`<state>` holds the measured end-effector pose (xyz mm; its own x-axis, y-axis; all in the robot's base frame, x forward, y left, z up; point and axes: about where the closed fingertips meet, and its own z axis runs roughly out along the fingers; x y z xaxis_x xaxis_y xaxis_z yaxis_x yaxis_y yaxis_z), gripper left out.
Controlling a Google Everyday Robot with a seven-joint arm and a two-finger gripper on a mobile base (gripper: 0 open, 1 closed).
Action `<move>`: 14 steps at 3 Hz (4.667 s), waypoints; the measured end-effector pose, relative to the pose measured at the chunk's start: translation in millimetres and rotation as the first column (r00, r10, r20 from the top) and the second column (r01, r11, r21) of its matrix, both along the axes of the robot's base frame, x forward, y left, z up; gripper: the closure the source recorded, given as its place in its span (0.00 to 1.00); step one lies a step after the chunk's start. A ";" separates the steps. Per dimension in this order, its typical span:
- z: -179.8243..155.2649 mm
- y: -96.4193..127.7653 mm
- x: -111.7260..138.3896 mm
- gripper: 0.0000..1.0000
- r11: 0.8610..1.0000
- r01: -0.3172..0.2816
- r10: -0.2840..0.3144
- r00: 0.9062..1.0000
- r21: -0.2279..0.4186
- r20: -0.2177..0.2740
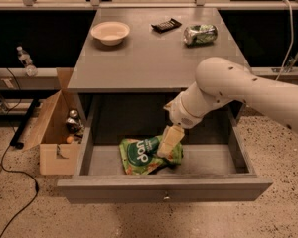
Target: Pick green rice chip bag from top drawer and place on counter
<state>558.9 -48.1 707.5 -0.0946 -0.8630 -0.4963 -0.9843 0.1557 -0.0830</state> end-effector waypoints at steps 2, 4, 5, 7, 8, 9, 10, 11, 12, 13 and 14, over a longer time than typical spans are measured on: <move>-43.0 -1.7 26.5 0.00 0.998 -0.040 0.039 0.999 -0.049 -0.004; -69.2 10.9 12.2 0.41 0.993 -0.085 0.083 0.996 -0.081 -0.022; -74.3 20.3 2.6 0.65 0.991 -0.111 0.109 0.994 -0.079 -0.032; 11.3 -36.0 -17.7 1.00 0.997 -0.022 0.015 0.995 0.075 0.102; 67.1 -97.5 -30.9 1.00 0.987 0.034 -0.058 0.986 0.155 0.155; 126.1 -147.4 -38.9 1.00 0.976 0.039 -0.078 0.981 0.214 0.177; 126.2 -147.3 -38.8 1.00 0.976 0.039 -0.078 0.981 0.214 0.177; 147.3 -135.6 -4.3 1.00 0.973 0.009 -0.062 0.972 0.230 0.226; 187.0 -106.3 40.2 1.00 0.967 -0.083 0.008 0.954 0.239 0.299; 211.6 -80.1 93.5 1.00 0.967 -0.088 -0.002 0.935 0.237 0.353; 215.9 -68.9 143.8 1.00 0.968 0.000 -0.097 0.920 0.249 0.379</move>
Offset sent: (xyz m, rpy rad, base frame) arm 0.0331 -0.0065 -0.0648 -0.0790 0.0174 0.0491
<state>702.6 -117.0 923.3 0.1072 -0.7128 -0.6931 -0.8737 0.2652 -0.4079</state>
